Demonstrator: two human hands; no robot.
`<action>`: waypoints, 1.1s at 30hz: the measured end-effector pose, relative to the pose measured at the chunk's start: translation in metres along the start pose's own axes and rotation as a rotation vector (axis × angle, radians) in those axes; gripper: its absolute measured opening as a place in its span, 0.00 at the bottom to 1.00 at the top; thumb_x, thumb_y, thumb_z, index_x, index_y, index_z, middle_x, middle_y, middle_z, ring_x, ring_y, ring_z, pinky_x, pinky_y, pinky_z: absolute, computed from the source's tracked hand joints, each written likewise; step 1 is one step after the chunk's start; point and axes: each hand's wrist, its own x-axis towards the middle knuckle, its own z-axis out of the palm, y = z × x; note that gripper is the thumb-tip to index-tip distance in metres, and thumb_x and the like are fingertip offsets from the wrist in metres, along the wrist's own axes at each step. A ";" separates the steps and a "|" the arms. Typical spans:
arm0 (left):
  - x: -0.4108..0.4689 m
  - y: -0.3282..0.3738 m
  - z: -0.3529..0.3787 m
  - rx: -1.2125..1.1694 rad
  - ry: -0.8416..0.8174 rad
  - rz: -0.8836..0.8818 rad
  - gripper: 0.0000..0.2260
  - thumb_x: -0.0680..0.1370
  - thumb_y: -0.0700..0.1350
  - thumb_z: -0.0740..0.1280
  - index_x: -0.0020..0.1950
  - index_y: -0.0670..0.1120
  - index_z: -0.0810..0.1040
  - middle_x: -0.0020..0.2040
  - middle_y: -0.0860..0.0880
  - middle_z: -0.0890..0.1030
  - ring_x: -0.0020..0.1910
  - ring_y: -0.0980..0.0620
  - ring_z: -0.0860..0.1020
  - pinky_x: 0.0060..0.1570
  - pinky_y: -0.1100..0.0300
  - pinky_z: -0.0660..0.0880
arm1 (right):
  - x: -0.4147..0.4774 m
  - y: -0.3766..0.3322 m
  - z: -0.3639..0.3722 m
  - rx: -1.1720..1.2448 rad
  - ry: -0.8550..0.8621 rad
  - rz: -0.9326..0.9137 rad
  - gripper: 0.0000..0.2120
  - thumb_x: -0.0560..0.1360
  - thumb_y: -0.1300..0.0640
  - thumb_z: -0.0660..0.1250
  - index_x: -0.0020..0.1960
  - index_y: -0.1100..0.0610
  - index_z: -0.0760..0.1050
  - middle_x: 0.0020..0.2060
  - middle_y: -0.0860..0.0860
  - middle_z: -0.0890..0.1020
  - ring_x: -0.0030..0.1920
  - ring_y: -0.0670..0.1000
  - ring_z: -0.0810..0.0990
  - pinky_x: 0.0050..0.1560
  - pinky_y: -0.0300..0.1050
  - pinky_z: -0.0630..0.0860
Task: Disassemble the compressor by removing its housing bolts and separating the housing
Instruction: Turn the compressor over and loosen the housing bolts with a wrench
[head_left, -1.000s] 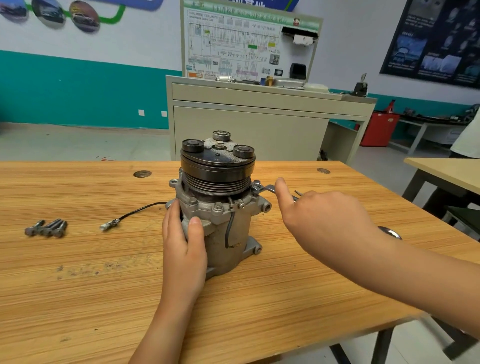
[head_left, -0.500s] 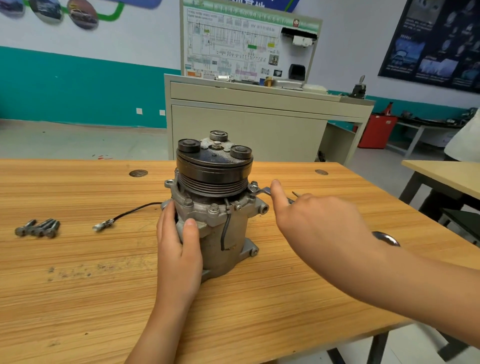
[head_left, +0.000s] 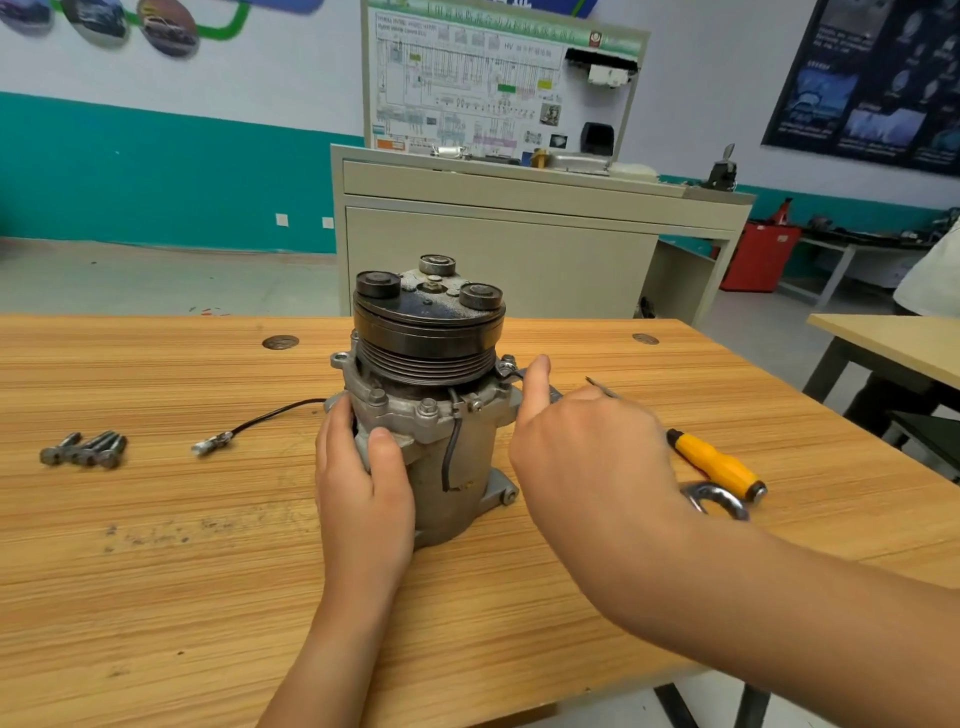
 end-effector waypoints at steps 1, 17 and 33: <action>0.000 0.000 0.000 -0.008 0.001 -0.005 0.28 0.74 0.52 0.51 0.73 0.46 0.65 0.70 0.51 0.68 0.67 0.58 0.64 0.64 0.64 0.60 | 0.001 0.001 -0.002 0.006 -0.006 -0.006 0.29 0.75 0.70 0.54 0.72 0.72 0.45 0.66 0.56 0.54 0.34 0.50 0.70 0.27 0.37 0.66; 0.001 -0.004 -0.004 0.059 -0.045 0.012 0.30 0.74 0.54 0.50 0.75 0.45 0.61 0.73 0.51 0.63 0.71 0.57 0.59 0.68 0.63 0.55 | 0.070 0.099 0.063 0.086 0.709 -0.323 0.23 0.65 0.75 0.68 0.59 0.65 0.74 0.41 0.62 0.81 0.37 0.59 0.80 0.38 0.50 0.79; 0.001 -0.003 -0.007 0.242 -0.029 0.076 0.31 0.74 0.56 0.47 0.75 0.44 0.60 0.75 0.50 0.61 0.74 0.54 0.55 0.73 0.46 0.50 | 0.029 0.057 0.057 0.862 0.914 0.185 0.24 0.79 0.58 0.55 0.74 0.54 0.54 0.24 0.52 0.73 0.22 0.54 0.71 0.21 0.46 0.66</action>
